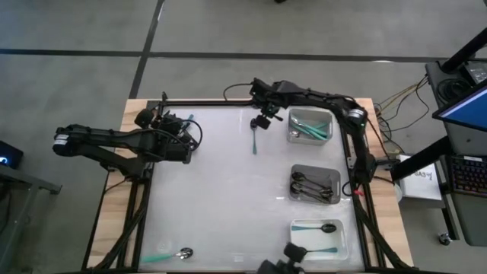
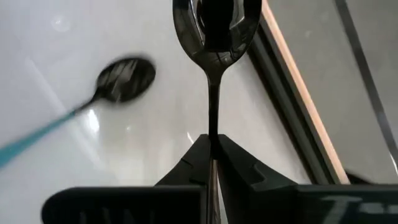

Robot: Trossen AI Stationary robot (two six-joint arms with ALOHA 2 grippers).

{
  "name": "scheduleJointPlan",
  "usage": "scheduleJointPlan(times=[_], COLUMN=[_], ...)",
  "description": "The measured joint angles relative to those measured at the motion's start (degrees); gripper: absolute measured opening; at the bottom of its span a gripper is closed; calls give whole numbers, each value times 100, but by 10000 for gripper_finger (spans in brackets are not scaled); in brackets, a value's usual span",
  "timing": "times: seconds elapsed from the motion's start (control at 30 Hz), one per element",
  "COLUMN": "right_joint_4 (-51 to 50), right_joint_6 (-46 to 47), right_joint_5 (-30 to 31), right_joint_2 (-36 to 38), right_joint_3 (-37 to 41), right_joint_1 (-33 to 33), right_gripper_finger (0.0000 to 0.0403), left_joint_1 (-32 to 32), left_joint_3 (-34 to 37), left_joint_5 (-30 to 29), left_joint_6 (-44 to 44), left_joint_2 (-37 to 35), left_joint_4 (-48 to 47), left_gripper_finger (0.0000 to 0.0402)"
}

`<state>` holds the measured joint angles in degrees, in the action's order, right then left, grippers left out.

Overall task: Sort silverware by color (type)
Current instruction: Put the black spoon into the black bin

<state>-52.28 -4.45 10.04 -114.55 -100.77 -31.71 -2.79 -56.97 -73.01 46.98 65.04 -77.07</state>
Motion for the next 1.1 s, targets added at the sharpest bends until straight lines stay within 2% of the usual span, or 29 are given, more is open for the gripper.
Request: scheduleJointPlan(times=[0.27, 0.47, 0.67, 0.8, 0.9, 1.1], right_joint_4=[-1568, -2170, -2102, -1401, -783, -722], right_joint_6=[434, 1305, 2633, 3275, 3686, 4193], right_joint_5=[-598, -1276, -1601, -1616, -1615, -1606], right_joint_2=[1469, 2851, 4343, 5091, 5396, 5520], right_joint_3=[264, 1354, 2950, 3794, 4290, 4810], right_joint_1=[339, 1107, 2382, 3318, 3920, 4618], right_gripper_finger=[9, 9, 9, 9, 9, 9], left_joint_1=[0, 0, 0, 0, 0, 0], left_joint_3=[0, 2, 4, 7, 11, 11], left_joint_5=[4, 4, -4, -132, -154, -249], left_joint_6=[9, 20, 20, 36, 183, 350], left_joint_2=[0, 0, 0, 0, 0, 0], left_joint_4=[-9, -10, -12, -9, -7, 47], left_gripper_finger=[80, 80, 80, 80, 80, 80])
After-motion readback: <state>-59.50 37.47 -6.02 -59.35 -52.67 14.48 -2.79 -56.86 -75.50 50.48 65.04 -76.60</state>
